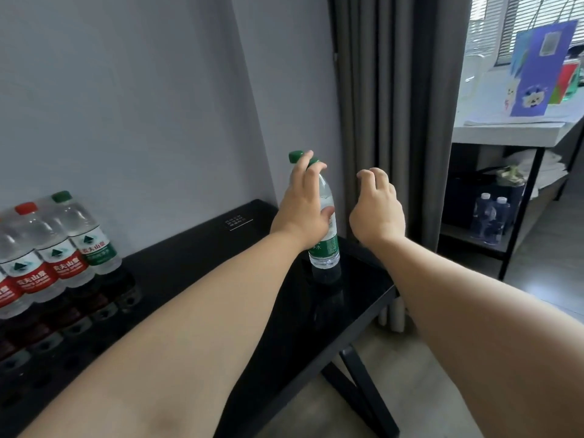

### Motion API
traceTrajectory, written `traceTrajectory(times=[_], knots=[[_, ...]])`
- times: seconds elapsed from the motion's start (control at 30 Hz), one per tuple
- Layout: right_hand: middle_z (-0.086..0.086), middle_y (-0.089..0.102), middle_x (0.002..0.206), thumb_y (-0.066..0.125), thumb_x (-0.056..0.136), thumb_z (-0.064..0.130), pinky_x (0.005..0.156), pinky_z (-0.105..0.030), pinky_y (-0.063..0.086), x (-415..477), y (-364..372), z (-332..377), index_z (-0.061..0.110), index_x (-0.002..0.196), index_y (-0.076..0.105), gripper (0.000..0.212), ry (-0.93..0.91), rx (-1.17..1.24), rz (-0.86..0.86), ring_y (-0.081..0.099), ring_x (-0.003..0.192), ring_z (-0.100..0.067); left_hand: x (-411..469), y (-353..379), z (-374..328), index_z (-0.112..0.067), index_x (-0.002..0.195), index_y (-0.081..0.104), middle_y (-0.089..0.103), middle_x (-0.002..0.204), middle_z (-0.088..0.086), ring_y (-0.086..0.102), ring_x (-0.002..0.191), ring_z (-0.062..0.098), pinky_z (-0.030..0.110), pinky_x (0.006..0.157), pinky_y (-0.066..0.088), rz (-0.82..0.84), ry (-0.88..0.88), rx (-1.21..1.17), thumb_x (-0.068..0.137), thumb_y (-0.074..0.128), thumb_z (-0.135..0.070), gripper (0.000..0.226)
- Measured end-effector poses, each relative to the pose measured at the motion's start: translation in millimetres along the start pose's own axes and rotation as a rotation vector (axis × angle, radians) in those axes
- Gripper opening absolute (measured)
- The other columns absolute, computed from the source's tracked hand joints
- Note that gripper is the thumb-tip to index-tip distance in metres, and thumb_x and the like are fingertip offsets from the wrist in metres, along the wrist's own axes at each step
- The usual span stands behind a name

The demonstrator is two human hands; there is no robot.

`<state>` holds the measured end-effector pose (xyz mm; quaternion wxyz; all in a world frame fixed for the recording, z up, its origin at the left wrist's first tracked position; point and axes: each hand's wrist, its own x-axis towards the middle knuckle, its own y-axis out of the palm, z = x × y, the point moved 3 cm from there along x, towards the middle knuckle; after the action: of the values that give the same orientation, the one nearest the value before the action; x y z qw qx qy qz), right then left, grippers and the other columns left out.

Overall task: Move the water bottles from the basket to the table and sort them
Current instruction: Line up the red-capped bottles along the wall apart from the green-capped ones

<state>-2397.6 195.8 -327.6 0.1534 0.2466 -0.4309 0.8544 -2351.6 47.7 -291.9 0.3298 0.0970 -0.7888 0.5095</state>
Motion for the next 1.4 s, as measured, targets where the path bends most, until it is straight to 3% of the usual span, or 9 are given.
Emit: traceTrajectory(times=[0.17,0.3,0.43,0.53,0.63,0.83,1.07,1.27,1.4], knots=[[-0.003,0.029,0.16,0.048,0.09,0.0,0.092,-0.05,0.049,12.1,11.8,23.4,0.014,0.146,0.04,0.058,-0.007,0.074,0.002,0.041,0.13,-0.037,-8.1,-11.4,19.1,-0.024,0.132,0.03,0.008,0.168,-0.004,0.052,0.128,0.037,0.055,0.09,0.051,-0.039,0.02,0.036,0.087,0.077,-0.012,0.066],[-0.001,0.019,0.167,0.049,0.097,0.007,0.091,-0.048,0.047,24.3,16.6,58.5,0.017,0.147,0.037,0.053,-0.06,0.118,-0.017,0.036,0.137,-0.036,-22.0,-32.2,41.1,-0.017,0.132,0.034,0.009,0.169,0.001,0.056,0.119,0.037,0.053,0.09,0.051,-0.049,-0.001,0.091,0.086,0.077,-0.013,0.064],[0.002,0.007,0.171,0.044,0.106,0.029,0.088,-0.048,0.049,30.7,28.4,89.8,0.022,0.151,0.033,0.047,-0.142,0.099,-0.009,0.028,0.144,-0.034,-39.7,-53.9,65.2,-0.018,0.13,0.034,0.006,0.169,-0.002,0.052,0.126,0.039,0.054,0.094,0.051,-0.069,-0.062,0.149,0.089,0.075,-0.013,0.058],[0.006,0.0,0.172,0.051,0.104,0.032,0.082,-0.047,0.052,33.9,42.9,106.6,0.027,0.152,0.03,0.053,-0.188,0.027,0.028,0.023,0.147,-0.036,-51.7,-69.5,81.3,-0.02,0.125,0.034,0.007,0.168,-0.002,0.053,0.123,0.04,0.053,0.09,0.051,-0.101,-0.113,0.189,0.09,0.074,-0.014,0.054],[0.006,0.002,0.171,0.059,0.099,0.027,0.077,-0.047,0.054,33.1,56.1,117.1,0.026,0.152,0.029,0.06,-0.206,-0.018,0.071,0.029,0.142,-0.04,-62.0,-82.2,94.2,-0.02,0.121,0.035,0.01,0.168,-0.001,0.055,0.119,0.04,0.052,0.086,0.054,-0.135,-0.158,0.222,0.089,0.074,-0.014,0.051],[0.0,0.002,0.168,0.074,0.083,0.0,0.058,-0.037,0.041,24.9,67.5,121.6,0.018,0.14,0.034,0.072,-0.162,-0.143,0.051,0.045,0.107,-0.038,-75.6,-101.0,106.6,-0.018,0.119,0.038,0.008,0.168,-0.001,0.058,0.11,0.036,0.047,0.081,0.055,-0.132,-0.222,0.286,0.09,0.074,-0.016,0.046],[0.004,0.011,0.161,0.062,0.074,-0.014,0.061,-0.042,0.048,-3.3,55.3,152.3,0.016,0.137,0.039,0.073,-0.255,-0.079,0.083,0.04,0.107,-0.036,-100.8,-129.4,122.4,-0.016,0.116,0.038,0.006,0.167,0.0,0.057,0.105,0.039,0.043,0.073,0.047,-0.124,-0.285,0.37,0.088,0.075,-0.014,0.046],[0.004,0.008,0.163,0.07,0.08,-0.006,0.065,-0.041,0.042,-45.7,52.3,201.7,0.017,0.14,0.038,0.072,-0.339,0.025,0.155,0.044,0.113,-0.037,-138.4,-165.9,132.9,-0.015,0.117,0.039,0.004,0.166,0.002,0.058,0.1,0.038,0.048,0.075,0.054,-0.127,-0.359,0.456,0.086,0.077,-0.013,0.049],[0.006,0.006,0.164,0.073,0.081,-0.003,0.071,-0.042,0.05,-81.5,52.9,244.7,0.02,0.144,0.038,0.075,-0.43,0.105,0.22,0.045,0.122,-0.038,-165.8,-191.0,135.7,-0.014,0.118,0.04,0.005,0.165,0.005,0.06,0.097,0.037,0.049,0.076,0.055,-0.122,-0.392,0.516,0.084,0.079,-0.012,0.052]])
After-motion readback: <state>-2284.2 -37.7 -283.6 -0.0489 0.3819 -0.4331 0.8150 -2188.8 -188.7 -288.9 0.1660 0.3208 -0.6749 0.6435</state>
